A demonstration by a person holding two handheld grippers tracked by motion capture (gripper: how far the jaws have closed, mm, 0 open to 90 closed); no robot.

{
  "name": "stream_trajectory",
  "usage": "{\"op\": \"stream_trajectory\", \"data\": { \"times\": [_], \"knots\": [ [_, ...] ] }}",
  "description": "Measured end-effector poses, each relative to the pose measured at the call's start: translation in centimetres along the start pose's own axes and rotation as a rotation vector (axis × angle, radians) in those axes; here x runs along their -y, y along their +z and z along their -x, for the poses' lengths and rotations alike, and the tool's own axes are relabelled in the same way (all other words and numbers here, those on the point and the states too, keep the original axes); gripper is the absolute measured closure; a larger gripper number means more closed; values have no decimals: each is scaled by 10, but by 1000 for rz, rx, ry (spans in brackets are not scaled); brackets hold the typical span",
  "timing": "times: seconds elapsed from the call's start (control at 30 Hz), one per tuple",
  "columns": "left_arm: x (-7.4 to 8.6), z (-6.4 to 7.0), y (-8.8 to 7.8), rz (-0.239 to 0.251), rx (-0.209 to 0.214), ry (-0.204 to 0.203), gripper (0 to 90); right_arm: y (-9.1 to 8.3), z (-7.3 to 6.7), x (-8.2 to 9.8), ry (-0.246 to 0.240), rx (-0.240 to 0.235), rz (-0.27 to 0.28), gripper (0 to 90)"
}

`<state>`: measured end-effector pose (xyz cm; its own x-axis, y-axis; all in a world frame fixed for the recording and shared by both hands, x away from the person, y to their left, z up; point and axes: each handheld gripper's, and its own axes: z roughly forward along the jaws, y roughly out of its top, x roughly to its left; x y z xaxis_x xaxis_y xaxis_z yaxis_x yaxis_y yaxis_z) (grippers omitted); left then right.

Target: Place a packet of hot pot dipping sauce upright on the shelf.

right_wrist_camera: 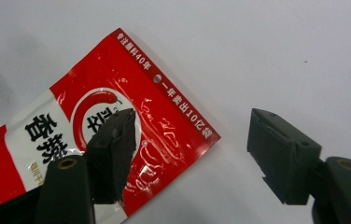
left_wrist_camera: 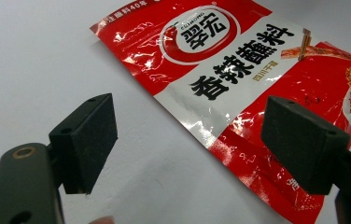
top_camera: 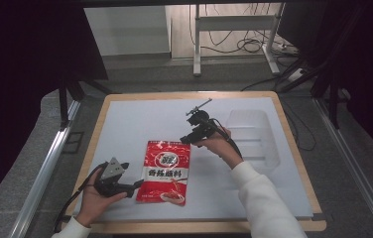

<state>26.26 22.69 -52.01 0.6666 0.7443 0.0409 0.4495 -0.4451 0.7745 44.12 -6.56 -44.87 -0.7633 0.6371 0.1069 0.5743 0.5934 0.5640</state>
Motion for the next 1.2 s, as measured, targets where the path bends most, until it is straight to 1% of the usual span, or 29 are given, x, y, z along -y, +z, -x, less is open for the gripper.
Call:
{"op": "stream_trajectory", "data": {
  "times": [0.2,0.23,0.3,0.43,0.53,0.7,0.8,0.87,0.97,1.07,1.17,1.2],
  "knots": [
    [0,0,1,-3,0,3,184,13,5,-1,10,-15,-36,371],
    [0,0,1,2,1,-3,183,15,5,-1,12,-15,-44,372],
    [0,0,1,-1,0,2,183,20,7,-3,13,-15,-57,374],
    [0,1,2,-5,-4,5,183,26,9,-6,8,-17,-78,410],
    [0,1,3,-6,2,4,183,32,12,-9,16,-25,-99,426],
    [0,1,3,-9,2,9,183,44,14,-10,20,-20,-140,453],
    [1,1,4,-10,2,10,183,49,17,-9,23,-25,-160,464],
    [1,1,4,-11,4,10,183,52,19,-8,28,-25,-172,469],
    [1,1,5,-14,5,12,183,55,22,-7,48,-35,-184,487],
    [1,1,5,-16,4,14,183,58,24,-6,45,-42,-200,510],
    [1,1,6,-18,5,16,182,59,25,-5,66,-55,-208,548],
    [1,1,6,-20,6,17,182,59,26,-4,57,-63,-209,560]
  ]
}}
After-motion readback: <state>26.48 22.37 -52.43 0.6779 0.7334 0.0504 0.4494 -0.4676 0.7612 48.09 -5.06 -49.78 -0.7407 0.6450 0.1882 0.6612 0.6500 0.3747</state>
